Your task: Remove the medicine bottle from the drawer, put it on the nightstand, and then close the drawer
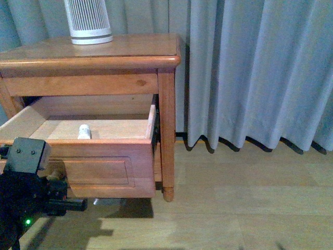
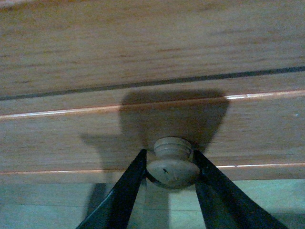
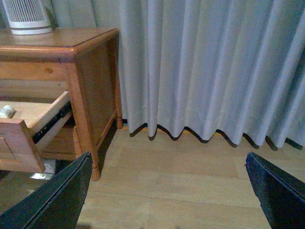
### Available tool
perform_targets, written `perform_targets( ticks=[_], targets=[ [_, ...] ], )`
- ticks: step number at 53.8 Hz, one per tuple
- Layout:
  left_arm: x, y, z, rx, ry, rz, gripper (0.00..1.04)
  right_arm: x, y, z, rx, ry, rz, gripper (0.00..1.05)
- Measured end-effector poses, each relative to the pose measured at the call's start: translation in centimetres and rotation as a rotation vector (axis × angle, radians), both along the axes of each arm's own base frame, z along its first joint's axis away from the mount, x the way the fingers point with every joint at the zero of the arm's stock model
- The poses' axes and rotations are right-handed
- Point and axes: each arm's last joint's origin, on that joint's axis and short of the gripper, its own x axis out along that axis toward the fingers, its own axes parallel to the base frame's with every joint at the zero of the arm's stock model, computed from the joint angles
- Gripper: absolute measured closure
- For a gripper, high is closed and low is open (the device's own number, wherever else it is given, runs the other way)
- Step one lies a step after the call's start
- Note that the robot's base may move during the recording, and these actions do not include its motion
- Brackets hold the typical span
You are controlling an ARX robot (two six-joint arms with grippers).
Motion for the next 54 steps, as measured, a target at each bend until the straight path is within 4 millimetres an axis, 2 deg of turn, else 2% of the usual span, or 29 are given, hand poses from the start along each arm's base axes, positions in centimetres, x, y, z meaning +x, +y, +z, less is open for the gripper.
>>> perform_targets(
  ticks=[11,14,23,31,41,48,51,54],
  targets=[
    [-0.7,-0.3,0.0,0.012,0.063,-0.014,0.42,0.0,0.0,0.0,0.000,0.000,0.000,0.07],
    [-1.2,-0.4,0.4,0.011,0.083,-0.013,0.30,0.0,0.0,0.0,0.000,0.000,0.000,0.07],
    [-3.2,-0.2,2.4,0.018,0.141,-0.006,0.06,0.0,0.0,0.0,0.000,0.000,0.000,0.07],
    [-4.9,0.4,6.2,0.020,0.132,-0.006,0.07,0.0,0.0,0.0,0.000,0.000,0.000,0.07],
    [-7.4,1.1,13.5,0.029,-0.020,0.028,0.07,0.0,0.0,0.0,0.000,0.000,0.000,0.07],
    [-10.8,1.2,17.2,0.031,-0.107,0.071,0.07,0.0,0.0,0.0,0.000,0.000,0.000,0.07],
    [-12.1,1.3,18.0,0.026,-0.133,0.090,0.07,0.0,0.0,0.0,0.000,0.000,0.000,0.07],
    [-14.2,1.3,18.8,0.011,-0.163,0.126,0.07,0.0,0.0,0.0,0.000,0.000,0.000,0.07]
  ],
)
